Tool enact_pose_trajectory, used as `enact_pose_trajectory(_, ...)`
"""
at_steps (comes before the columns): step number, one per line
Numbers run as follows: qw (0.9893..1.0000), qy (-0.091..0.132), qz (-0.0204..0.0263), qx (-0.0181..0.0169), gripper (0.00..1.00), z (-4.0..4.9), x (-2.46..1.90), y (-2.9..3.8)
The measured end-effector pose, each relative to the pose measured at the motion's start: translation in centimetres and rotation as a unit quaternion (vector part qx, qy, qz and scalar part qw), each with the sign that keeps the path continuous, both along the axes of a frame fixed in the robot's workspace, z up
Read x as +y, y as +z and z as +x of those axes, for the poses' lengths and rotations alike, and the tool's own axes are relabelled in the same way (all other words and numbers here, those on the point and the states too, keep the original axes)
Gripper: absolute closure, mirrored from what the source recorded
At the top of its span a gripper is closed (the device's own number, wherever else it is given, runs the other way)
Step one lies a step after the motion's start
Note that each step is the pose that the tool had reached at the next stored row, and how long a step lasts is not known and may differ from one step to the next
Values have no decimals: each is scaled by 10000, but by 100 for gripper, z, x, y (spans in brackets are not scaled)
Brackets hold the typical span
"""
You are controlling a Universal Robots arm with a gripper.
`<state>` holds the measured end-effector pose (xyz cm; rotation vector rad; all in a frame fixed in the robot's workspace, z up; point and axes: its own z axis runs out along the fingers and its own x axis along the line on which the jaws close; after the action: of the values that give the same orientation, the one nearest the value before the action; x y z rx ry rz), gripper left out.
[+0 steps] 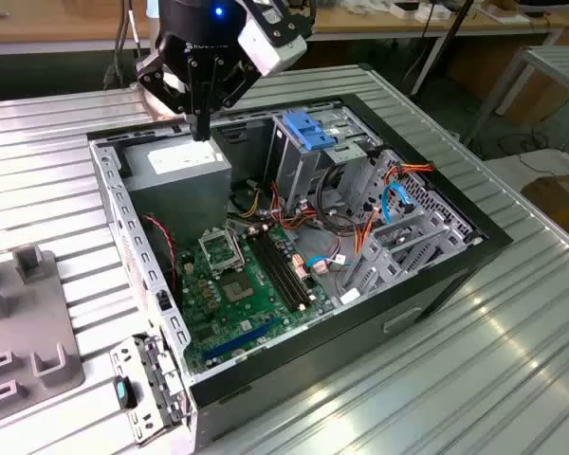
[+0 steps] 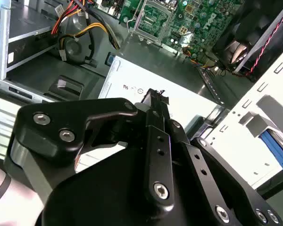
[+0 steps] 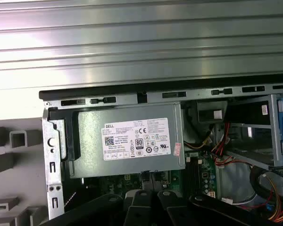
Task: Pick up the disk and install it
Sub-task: 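Reach for the disk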
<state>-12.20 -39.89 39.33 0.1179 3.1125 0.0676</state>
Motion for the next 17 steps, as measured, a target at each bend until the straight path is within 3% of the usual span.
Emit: enact_pose_trajectory(17, 10000, 0, 0, 0, 89, -34, 0, 0)
